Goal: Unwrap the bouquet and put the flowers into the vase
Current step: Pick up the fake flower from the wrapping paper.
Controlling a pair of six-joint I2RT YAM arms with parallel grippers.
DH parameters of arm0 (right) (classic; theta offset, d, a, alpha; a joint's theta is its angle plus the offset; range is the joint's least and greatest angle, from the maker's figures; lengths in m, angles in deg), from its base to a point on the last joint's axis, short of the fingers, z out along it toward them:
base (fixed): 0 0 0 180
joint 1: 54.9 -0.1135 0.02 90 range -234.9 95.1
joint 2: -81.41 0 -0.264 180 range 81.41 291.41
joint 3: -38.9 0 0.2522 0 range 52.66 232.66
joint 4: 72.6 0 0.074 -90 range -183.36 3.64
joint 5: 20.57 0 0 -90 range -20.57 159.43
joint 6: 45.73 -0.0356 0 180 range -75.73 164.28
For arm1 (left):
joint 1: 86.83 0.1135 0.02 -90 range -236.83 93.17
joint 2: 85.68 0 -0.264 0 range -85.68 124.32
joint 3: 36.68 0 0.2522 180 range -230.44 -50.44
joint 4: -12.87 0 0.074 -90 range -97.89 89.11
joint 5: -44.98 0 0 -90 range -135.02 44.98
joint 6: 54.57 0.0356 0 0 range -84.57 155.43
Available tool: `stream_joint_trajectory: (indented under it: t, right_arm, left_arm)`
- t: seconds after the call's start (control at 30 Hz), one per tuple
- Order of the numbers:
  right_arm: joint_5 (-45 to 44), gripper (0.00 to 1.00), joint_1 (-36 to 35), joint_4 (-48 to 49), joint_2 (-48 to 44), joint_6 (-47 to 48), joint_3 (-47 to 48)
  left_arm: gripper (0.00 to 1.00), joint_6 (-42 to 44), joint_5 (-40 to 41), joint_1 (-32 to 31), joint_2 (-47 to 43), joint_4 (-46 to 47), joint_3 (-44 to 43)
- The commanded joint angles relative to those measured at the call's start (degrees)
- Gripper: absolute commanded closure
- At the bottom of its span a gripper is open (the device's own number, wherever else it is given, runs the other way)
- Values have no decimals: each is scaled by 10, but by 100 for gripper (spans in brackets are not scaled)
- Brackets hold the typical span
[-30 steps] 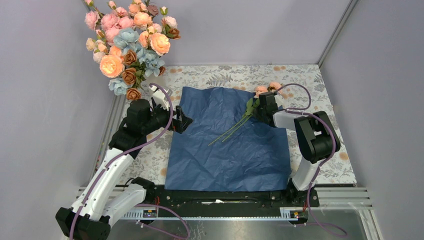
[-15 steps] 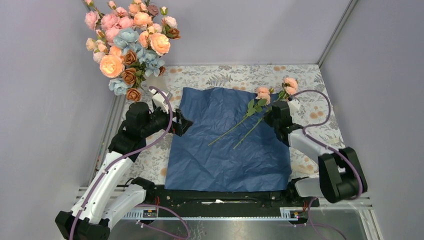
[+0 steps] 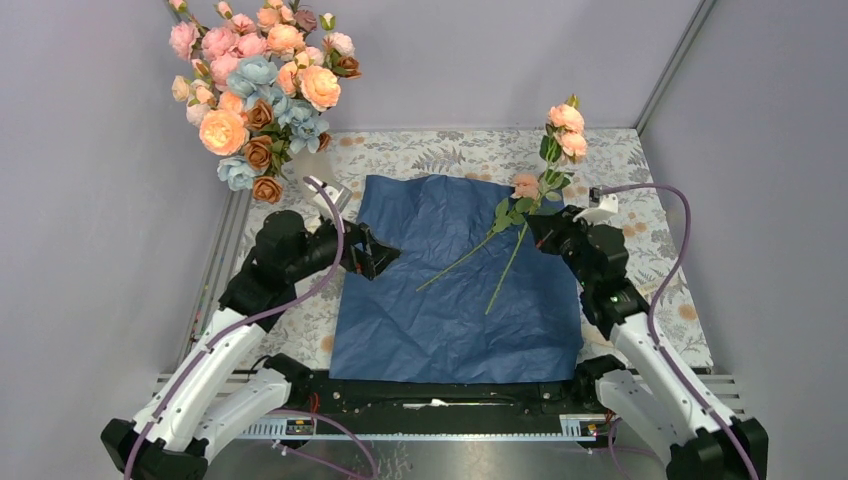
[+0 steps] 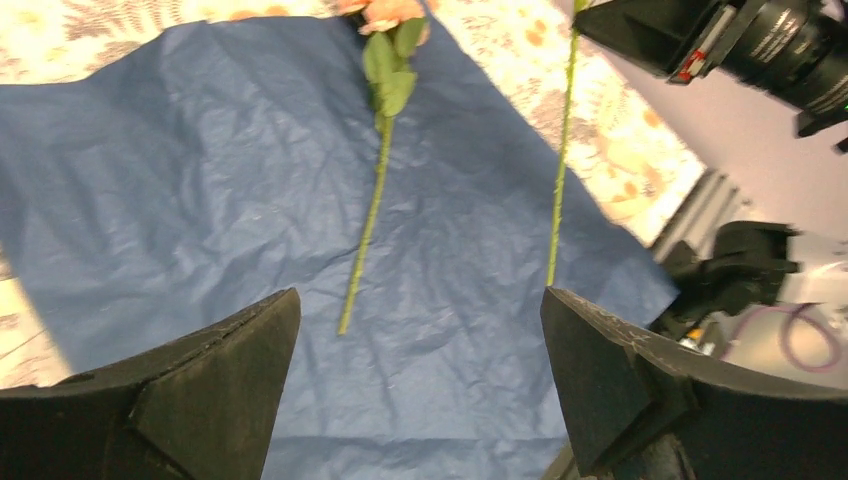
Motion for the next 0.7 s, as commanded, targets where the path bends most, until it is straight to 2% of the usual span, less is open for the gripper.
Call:
stream_joint_trajectory:
  t: [0.0,0.17,0.3,0.43,0.67]
  right_arm:
    - [130,100,-17,25,-55,49,15]
    - [158,100,-106,11,-58,70,67]
    - [161,100,-189,47,-23,66,106]
    - [208,100,-243,83,21,53,156]
    - [228,100,-310,52,69,85,222]
  left_arm:
    - [1,-116,-8,-46,-4,106,-8]
    - [1,-231,-9,-94,6,227,2]
    - [1,-302,-17,-117,30,331,4]
    - [1,-321,-19,-117,60,374,-5]
    - [2,-359,-44,-117,89,432,-24]
